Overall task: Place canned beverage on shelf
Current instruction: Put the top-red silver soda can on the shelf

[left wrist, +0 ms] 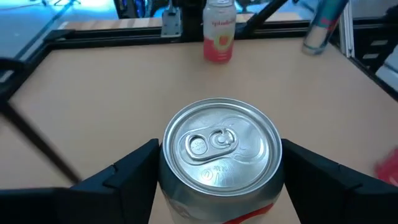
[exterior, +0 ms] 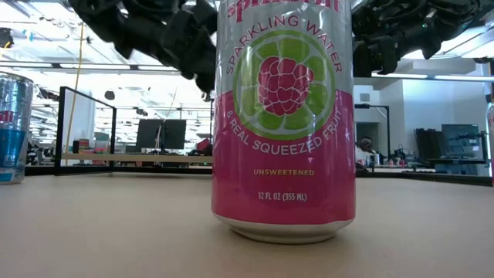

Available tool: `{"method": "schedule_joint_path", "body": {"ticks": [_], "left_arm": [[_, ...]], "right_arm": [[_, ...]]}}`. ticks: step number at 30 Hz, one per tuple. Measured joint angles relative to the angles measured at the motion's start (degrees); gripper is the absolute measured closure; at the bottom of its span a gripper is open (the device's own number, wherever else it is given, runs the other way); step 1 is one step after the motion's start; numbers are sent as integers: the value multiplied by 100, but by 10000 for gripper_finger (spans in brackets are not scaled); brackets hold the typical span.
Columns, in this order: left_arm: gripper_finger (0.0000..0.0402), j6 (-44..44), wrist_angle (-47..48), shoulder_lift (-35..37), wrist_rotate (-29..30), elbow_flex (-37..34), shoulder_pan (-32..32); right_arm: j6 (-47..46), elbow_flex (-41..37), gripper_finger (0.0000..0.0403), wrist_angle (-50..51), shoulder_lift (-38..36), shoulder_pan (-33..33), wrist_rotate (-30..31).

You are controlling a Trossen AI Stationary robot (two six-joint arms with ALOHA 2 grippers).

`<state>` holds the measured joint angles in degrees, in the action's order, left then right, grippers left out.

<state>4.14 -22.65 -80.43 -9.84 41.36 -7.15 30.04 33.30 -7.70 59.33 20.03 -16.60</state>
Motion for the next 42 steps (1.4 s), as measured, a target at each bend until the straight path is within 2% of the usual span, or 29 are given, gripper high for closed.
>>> {"method": "schedule_joint_path", "body": {"ticks": [8,12,17,25,33,37,42], "left_arm": [[123,272,1802,1231,802,-2,-8],[123,415,2326,1637,1202,-12,-64],[123,464,2476,2042,1293,-439,-489],[123,602,2131,2459,772,-772,-1475],[122,763,2089,2081,77,-774,-2490],[122,786,1751,1841,-290,-774,-2845],[122,884,1496,1619,-360,-772,-3092]], "right_arm": [[-2,0,106,0,0,0,0],[-2,0,106,-3,0,0,0],[-4,0,106,0,0,0,0],[-2,0,106,-27,0,0,0],[-3,0,106,-56,0,0,0],[-4,0,106,-44,0,0,0],[-2,0,106,-44,0,0,0]]}}
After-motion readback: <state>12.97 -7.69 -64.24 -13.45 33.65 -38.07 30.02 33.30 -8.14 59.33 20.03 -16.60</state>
